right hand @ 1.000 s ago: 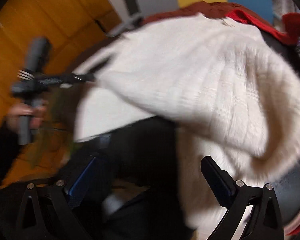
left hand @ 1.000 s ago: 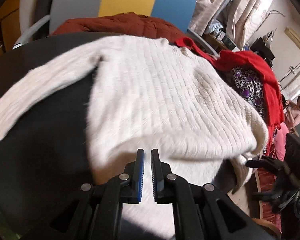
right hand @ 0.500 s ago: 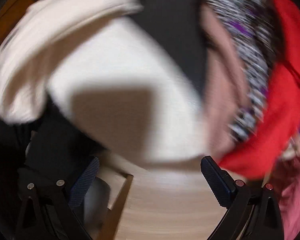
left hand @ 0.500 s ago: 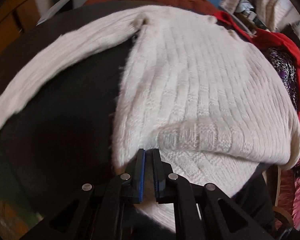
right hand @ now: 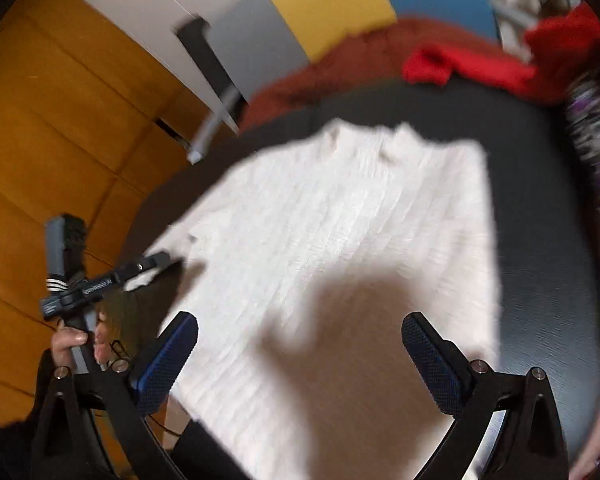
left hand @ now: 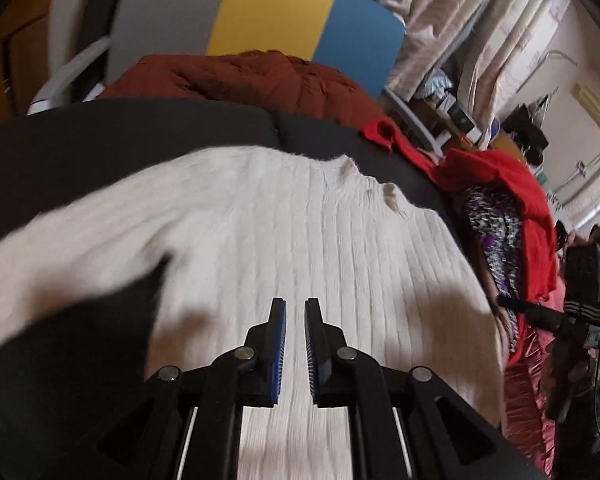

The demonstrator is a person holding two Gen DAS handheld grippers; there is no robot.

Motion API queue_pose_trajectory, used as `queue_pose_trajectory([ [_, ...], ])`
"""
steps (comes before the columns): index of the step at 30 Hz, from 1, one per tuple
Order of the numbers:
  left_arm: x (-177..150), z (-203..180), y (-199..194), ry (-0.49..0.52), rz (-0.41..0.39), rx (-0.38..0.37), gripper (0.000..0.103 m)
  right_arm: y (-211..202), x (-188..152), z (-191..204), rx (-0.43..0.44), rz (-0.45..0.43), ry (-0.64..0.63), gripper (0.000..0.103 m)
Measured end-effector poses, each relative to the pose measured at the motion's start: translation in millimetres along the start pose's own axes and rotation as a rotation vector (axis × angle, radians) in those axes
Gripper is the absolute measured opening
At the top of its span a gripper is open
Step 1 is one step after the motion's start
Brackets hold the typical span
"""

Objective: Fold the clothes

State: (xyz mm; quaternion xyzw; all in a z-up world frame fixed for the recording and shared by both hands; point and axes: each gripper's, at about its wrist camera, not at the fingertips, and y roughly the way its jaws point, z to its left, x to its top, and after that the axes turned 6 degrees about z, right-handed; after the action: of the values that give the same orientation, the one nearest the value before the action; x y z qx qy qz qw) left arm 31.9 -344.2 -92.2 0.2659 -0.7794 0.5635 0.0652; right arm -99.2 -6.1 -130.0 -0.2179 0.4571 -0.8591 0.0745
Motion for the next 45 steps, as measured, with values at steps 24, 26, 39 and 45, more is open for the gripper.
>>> queue_pose_trajectory([
  [24,77.8,132.6,54.4,-0.172,-0.019,0.371,0.006,124.6,137.8,78.9,-0.301,-0.012,-0.311,0.103],
  [26,74.1,123.7,35.5,-0.173,-0.065,0.359,0.006,89.1,130.0,76.7,-0.237,-0.05,-0.3,0.103],
  [39,-119.0,-18.9,-16.0,0.219,0.02,-0.022,0.012,-58.6,-60.5,-72.4,-0.43,0.075,-0.355,0.103],
  [45,-158.7,-53.0,8.4,0.227,0.062,-0.002,0.02,-22.4,-57.0,-59.0,-0.364,0.087,-0.392,0.103],
])
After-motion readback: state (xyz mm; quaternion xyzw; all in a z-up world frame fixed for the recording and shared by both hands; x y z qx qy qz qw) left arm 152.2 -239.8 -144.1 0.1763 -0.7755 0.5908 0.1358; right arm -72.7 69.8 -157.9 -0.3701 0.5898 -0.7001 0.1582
